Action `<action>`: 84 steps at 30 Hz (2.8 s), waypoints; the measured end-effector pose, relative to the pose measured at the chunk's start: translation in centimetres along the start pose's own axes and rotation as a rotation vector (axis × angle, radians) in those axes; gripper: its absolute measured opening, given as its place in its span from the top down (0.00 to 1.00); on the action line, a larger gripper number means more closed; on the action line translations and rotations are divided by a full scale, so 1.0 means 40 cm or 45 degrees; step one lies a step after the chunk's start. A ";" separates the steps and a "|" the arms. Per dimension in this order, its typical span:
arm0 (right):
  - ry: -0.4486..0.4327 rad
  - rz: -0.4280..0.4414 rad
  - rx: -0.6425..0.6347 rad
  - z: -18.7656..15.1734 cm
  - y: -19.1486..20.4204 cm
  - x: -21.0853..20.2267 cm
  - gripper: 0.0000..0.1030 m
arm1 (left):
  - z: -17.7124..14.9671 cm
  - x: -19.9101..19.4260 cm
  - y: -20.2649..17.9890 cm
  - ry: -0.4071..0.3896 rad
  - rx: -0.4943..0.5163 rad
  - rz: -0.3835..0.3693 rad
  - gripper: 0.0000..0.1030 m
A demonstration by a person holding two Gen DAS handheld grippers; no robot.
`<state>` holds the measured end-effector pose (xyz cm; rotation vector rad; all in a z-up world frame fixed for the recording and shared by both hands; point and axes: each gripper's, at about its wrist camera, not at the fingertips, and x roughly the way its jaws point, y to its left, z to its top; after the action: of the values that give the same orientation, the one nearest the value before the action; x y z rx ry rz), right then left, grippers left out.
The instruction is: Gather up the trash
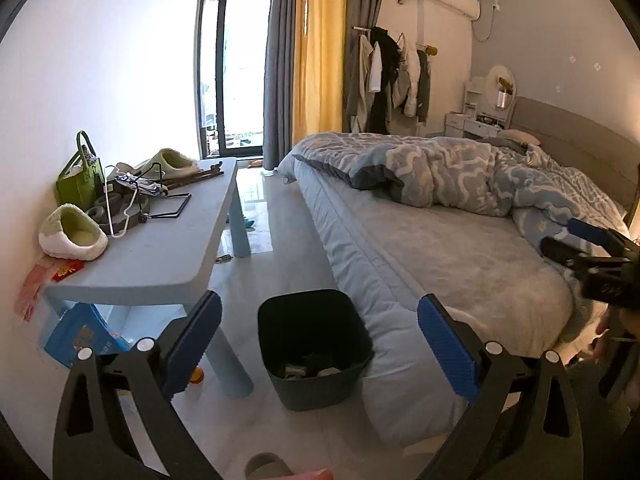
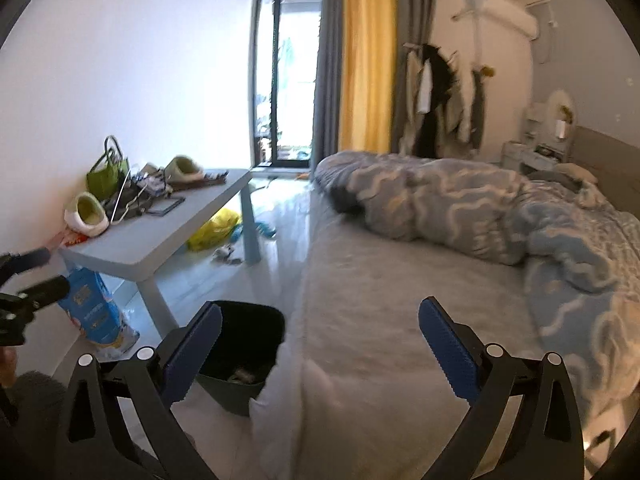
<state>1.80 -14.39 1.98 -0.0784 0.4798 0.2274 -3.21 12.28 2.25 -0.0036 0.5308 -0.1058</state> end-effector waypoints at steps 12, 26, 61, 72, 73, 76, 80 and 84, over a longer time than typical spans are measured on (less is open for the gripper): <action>-0.050 -0.051 0.085 -0.125 -0.108 -0.200 0.03 | -0.060 -0.068 -0.037 -0.025 -0.042 0.013 0.03; -0.010 0.017 0.052 -0.146 -0.102 -0.200 0.03 | -0.067 -0.037 -0.066 0.030 -0.016 0.048 0.03; 0.006 0.021 0.019 -0.145 -0.079 -0.198 0.03 | -0.078 -0.036 -0.072 0.030 0.013 0.058 0.03; 0.008 0.021 0.019 -0.144 -0.079 -0.197 0.03 | -0.078 -0.036 -0.071 0.030 0.012 0.057 0.03; 0.008 0.020 0.021 -0.144 -0.079 -0.198 0.03 | -0.078 -0.036 -0.071 0.030 0.012 0.057 0.03; 0.006 0.019 0.022 -0.144 -0.078 -0.198 0.03 | -0.078 -0.036 -0.071 0.031 0.011 0.058 0.03; 0.006 0.020 0.021 -0.144 -0.078 -0.199 0.03 | -0.079 -0.037 -0.071 0.029 0.013 0.057 0.03; 0.007 0.020 0.021 -0.143 -0.079 -0.198 0.03 | -0.078 -0.036 -0.071 0.031 0.012 0.057 0.03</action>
<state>-6.85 -19.77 0.68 -0.0593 0.4876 0.2387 -6.31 9.68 0.37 0.0186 0.5545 -0.0643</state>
